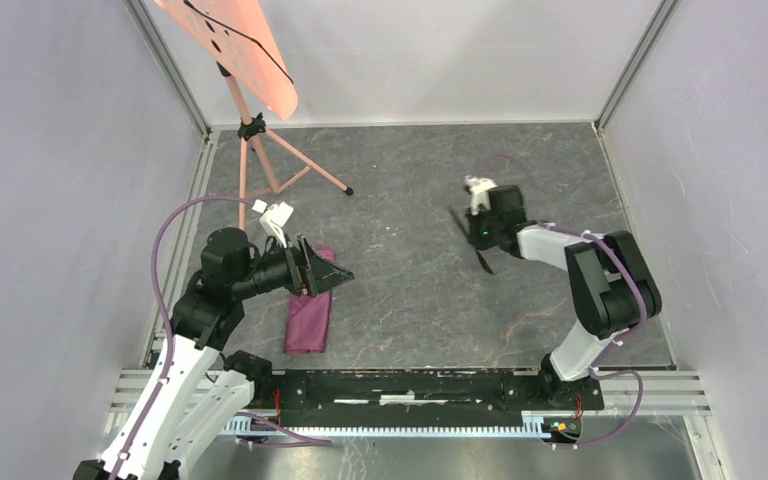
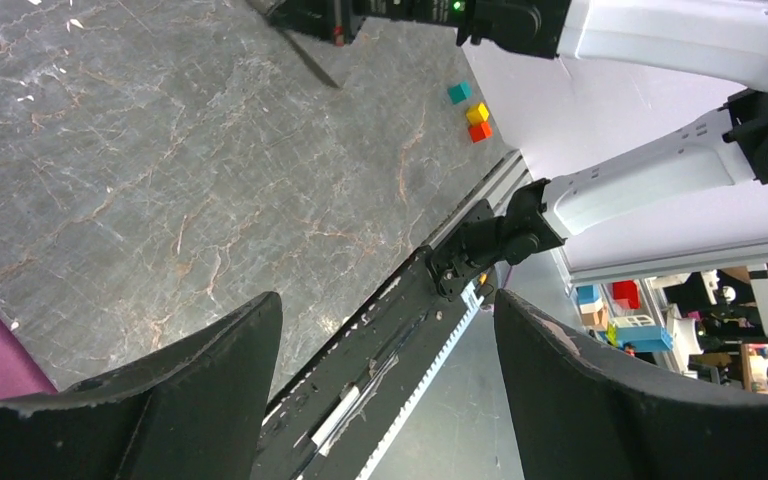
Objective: Fold the napkin into a case and place the utensils inside
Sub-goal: Move the knife to the center of the board, then pick up the knife from the center of the board.
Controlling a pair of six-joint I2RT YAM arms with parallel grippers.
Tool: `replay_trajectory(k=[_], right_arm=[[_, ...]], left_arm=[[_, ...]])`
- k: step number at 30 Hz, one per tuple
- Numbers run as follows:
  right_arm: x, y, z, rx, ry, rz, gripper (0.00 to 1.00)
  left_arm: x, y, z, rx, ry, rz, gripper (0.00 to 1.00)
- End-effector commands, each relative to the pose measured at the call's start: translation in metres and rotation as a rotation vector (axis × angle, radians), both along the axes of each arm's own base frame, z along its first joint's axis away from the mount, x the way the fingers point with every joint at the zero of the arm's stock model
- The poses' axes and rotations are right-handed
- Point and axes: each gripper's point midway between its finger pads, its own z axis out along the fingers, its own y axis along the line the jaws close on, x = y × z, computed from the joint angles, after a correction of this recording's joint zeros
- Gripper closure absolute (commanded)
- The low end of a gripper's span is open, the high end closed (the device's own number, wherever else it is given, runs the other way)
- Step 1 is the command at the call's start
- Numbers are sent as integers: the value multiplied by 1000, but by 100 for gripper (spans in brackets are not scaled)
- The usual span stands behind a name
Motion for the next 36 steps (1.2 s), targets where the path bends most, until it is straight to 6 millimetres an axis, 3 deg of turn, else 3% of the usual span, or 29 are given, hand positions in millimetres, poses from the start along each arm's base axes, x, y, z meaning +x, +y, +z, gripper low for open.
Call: replay_trajectory(k=[1,4,11,14,19,22,24,26,30,33,36], right_arm=[[-85,56,-49,-160,218,387,89],[-108,87,-51,-293,193,617,93],[-136,117,-42,-379,55,885,93],[-140,130,-25,-334,-18,907,79],[-118,132,34,-238,-204,733,46],[-98,112,75,-129,-297,486,35],[-86,76,90,-61,-314,219,25],[-87,43,93,45,-303,28,21],[-96,8,95,237,-320,-122,18],[-101,-9,105,252,-373,-172,17],[-104,-24,114,218,-409,-203,14]], left_arm=[[2,0,4,-37,26,32,17],[3,1,3,-33,25,43,17],[13,7,-8,-18,-18,106,17],[22,9,-15,-15,-57,135,17],[38,2,-37,-8,-44,123,17],[52,-4,-57,91,-11,84,18],[59,-12,-73,225,-35,33,19],[64,-25,-84,386,-103,-57,17],[73,-55,-111,675,-194,-304,20],[89,-73,-131,840,-248,-435,24],[93,-98,-143,920,-331,-602,28]])
